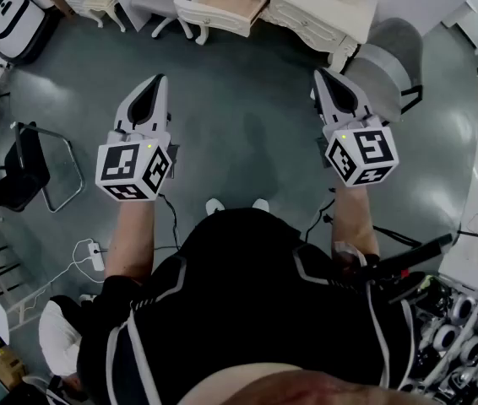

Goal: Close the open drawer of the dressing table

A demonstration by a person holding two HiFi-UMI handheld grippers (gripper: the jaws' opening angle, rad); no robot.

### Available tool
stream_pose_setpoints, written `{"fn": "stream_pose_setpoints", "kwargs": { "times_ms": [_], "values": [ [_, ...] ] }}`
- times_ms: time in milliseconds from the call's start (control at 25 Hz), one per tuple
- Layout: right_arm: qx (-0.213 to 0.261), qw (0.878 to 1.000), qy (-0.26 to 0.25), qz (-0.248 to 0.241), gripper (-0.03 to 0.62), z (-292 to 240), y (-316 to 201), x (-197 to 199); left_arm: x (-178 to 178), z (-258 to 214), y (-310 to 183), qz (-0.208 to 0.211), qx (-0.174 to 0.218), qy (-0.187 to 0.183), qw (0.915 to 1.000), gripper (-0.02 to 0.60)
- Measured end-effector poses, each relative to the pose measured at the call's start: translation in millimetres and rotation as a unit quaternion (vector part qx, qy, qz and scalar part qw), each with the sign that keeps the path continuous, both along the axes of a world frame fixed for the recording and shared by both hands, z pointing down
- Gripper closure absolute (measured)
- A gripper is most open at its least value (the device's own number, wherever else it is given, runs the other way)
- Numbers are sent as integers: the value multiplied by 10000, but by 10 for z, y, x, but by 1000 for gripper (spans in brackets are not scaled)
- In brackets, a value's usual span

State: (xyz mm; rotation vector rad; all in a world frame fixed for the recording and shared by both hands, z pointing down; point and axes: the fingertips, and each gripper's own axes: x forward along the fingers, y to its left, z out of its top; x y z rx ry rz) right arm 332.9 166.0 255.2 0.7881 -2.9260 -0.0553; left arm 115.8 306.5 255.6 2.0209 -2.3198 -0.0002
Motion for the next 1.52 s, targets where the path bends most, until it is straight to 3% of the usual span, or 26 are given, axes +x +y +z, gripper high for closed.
{"fn": "stream_pose_setpoints", "kwargs": {
  "times_ms": [440,720,800,920,1200,1520],
  "values": [
    [4,9998,-154,110,591,-79,103,-111,-112,-5,171,91,54,-63,9999,577],
    [187,9996,-122,158,589,-163,213,-281,-265,-10,287,9,84,-361,9993,577],
    [167,9996,-85,200,589,-152,195,-301,-318,49,298,35,92,-265,9996,577],
    [209,9995,-63,245,589,-165,253,-337,-436,74,395,33,300,161,9994,577],
    [267,9996,-47,-54,589,-186,503,-777,-692,130,597,62,308,216,9993,577],
    [406,9980,-208,-442,589,-285,160,-1232,-948,49,356,-189,260,-74,9995,577]
  ]
}}
